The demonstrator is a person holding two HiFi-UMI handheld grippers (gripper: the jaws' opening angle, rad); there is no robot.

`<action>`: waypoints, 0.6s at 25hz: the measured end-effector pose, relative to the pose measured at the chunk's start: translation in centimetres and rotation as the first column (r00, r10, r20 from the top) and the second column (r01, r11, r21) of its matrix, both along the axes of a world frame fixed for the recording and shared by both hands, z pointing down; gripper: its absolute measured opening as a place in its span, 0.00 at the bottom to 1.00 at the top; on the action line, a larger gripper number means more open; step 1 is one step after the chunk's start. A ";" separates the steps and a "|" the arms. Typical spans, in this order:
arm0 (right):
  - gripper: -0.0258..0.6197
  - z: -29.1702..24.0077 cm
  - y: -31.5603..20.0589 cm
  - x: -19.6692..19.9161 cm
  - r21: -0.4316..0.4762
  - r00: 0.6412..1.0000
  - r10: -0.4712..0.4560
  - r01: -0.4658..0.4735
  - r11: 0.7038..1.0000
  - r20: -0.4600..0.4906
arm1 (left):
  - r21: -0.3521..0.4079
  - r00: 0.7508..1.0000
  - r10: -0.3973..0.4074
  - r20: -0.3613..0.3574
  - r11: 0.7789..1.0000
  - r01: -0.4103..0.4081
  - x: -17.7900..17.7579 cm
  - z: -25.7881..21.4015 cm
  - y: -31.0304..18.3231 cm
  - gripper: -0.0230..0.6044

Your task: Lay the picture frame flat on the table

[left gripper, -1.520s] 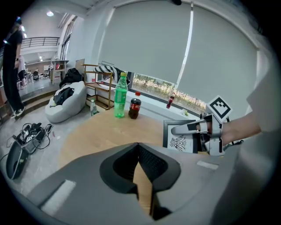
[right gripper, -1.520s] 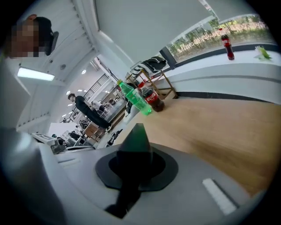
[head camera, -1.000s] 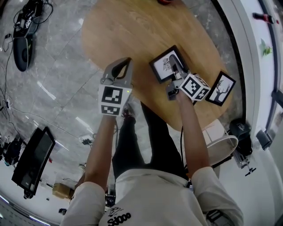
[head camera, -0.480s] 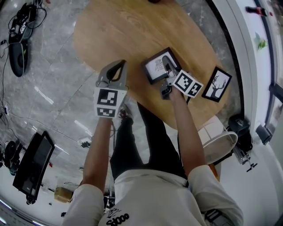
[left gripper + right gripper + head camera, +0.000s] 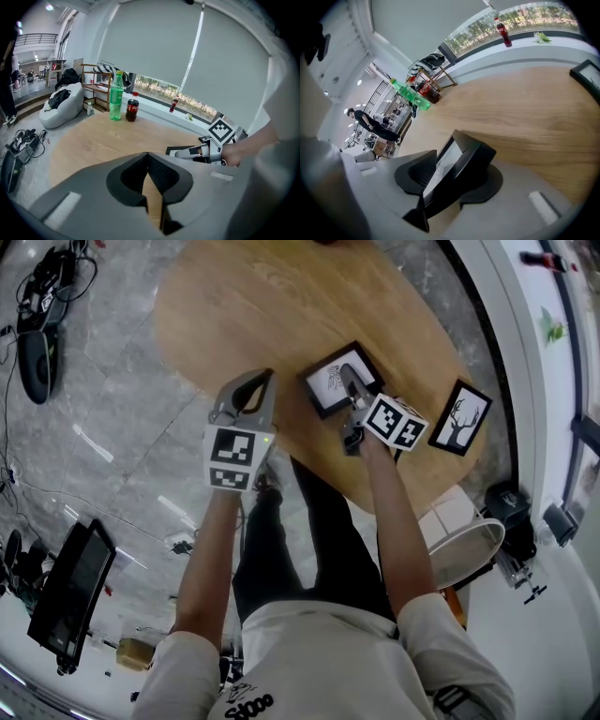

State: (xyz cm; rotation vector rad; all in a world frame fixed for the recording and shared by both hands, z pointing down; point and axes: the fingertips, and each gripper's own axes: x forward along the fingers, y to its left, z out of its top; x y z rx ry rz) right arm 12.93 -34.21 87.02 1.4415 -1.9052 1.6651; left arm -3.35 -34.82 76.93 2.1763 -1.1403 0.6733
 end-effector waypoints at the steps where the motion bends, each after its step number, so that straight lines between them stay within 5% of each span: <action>1: 0.29 0.1 0.1 0.1 -0.002 1.000 0.006 -0.006 1.000 0.004 | 0.000 1.000 0.007 0.001 1.000 -0.007 0.2 0.0 0.1 0.05; 15: 0.33 0.1 2.1 1.0 -0.053 0.999 0.026 -0.024 0.998 0.025 | -0.003 0.997 0.067 0.025 0.998 -0.067 0.8 0.4 1.1 0.05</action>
